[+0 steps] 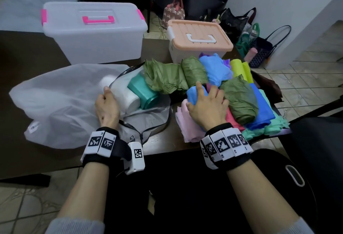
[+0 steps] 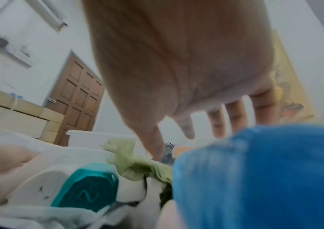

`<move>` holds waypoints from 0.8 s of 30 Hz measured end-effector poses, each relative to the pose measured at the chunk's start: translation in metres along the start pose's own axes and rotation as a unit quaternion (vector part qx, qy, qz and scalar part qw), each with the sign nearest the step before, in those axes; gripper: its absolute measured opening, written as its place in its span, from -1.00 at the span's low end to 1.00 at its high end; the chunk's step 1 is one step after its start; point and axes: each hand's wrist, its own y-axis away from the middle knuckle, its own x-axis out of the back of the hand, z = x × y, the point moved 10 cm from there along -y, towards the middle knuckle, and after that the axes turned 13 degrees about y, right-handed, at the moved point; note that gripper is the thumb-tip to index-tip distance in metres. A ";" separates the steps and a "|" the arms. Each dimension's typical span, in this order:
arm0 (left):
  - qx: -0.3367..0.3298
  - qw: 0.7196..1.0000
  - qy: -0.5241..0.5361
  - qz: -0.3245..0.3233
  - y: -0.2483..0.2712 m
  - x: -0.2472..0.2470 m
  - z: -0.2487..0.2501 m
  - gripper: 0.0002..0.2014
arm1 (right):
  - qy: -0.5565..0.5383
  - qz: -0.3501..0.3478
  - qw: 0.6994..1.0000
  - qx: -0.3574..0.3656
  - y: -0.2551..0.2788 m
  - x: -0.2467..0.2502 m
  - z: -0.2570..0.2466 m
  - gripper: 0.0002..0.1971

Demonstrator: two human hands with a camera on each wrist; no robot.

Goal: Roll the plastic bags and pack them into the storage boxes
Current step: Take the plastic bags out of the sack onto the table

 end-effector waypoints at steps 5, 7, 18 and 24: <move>0.008 1.000 -0.008 0.003 -0.002 0.002 -0.005 -0.54 | -0.249 0.172 0.939 0.162 0.007 0.069 -0.068 -0.68; 0.003 1.000 -0.018 0.004 -0.002 0.002 -0.003 -0.52 | -0.297 0.039 0.911 0.285 0.011 0.062 -0.120 -0.70; 0.002 0.998 -0.060 0.016 -0.006 0.005 -0.005 -0.48 | -0.232 -0.174 0.937 0.196 -0.063 -0.009 -0.162 -0.37; -0.004 0.998 -0.066 0.024 -0.007 0.005 -0.004 -0.49 | -0.232 -0.227 0.927 0.190 -0.060 -0.019 -0.161 -0.39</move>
